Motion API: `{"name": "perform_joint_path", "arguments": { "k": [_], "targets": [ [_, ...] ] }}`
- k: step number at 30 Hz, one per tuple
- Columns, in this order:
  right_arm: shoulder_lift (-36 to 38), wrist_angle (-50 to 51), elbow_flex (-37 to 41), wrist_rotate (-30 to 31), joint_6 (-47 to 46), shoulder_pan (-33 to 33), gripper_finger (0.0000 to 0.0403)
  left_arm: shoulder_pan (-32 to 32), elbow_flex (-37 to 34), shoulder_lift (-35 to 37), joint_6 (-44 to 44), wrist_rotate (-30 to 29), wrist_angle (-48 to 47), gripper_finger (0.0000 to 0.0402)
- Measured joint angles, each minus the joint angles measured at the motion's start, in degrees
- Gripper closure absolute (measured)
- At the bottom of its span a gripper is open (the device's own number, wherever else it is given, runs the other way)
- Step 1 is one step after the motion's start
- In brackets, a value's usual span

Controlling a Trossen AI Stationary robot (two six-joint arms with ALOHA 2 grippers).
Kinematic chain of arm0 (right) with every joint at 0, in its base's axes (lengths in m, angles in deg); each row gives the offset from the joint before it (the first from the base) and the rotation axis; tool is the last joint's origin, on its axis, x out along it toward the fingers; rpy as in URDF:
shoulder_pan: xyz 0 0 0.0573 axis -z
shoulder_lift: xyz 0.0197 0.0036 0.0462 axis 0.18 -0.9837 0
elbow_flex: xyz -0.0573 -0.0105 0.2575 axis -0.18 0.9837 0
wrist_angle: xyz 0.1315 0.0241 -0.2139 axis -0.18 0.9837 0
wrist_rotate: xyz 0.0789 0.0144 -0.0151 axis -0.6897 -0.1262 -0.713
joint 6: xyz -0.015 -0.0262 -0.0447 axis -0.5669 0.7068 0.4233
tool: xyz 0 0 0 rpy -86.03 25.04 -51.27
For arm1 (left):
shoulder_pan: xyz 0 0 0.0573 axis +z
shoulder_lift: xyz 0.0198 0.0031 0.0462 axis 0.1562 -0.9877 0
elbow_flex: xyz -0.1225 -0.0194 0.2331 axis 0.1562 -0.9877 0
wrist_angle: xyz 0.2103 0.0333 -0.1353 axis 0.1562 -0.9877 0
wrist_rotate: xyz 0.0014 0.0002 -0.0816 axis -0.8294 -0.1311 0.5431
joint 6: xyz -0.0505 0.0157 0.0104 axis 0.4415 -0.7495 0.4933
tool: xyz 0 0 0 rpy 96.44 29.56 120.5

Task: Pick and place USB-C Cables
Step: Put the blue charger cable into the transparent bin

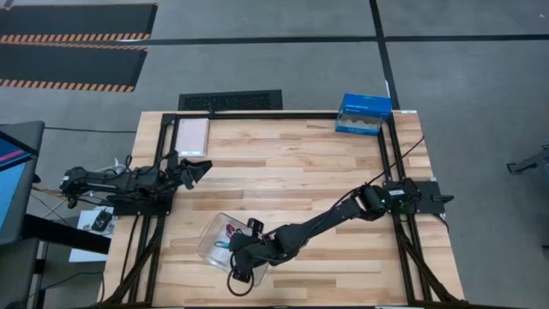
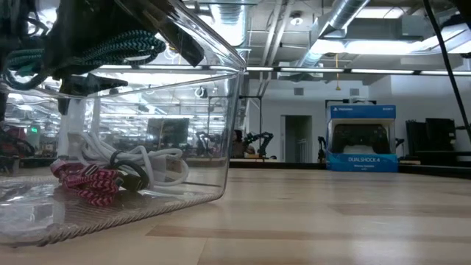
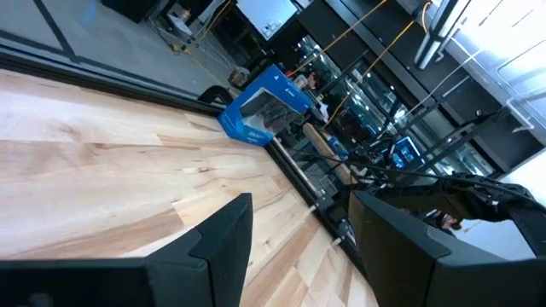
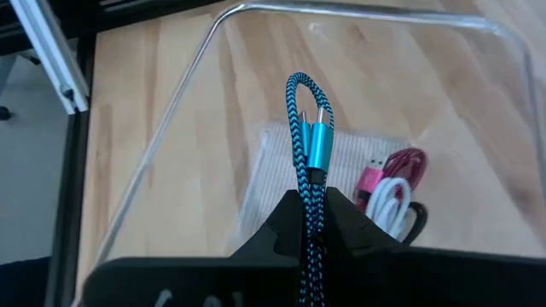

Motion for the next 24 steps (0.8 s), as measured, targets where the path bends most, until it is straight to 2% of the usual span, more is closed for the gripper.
{"name": "perform_joint_path", "arguments": {
  "k": [12,24],
  "targets": [
    [-0.97,0.05,0.07,0.27,3.20,0.45,0.0381,0.02,0.00,0.00,-0.91,-0.35,0.00,0.0217],
    [-2.55,-0.60,0.15,1.07,1.60,1.21,0.0381,0.02,0.00,-0.02,-0.91,-0.44,0.00,0.0216]
  ]
}}
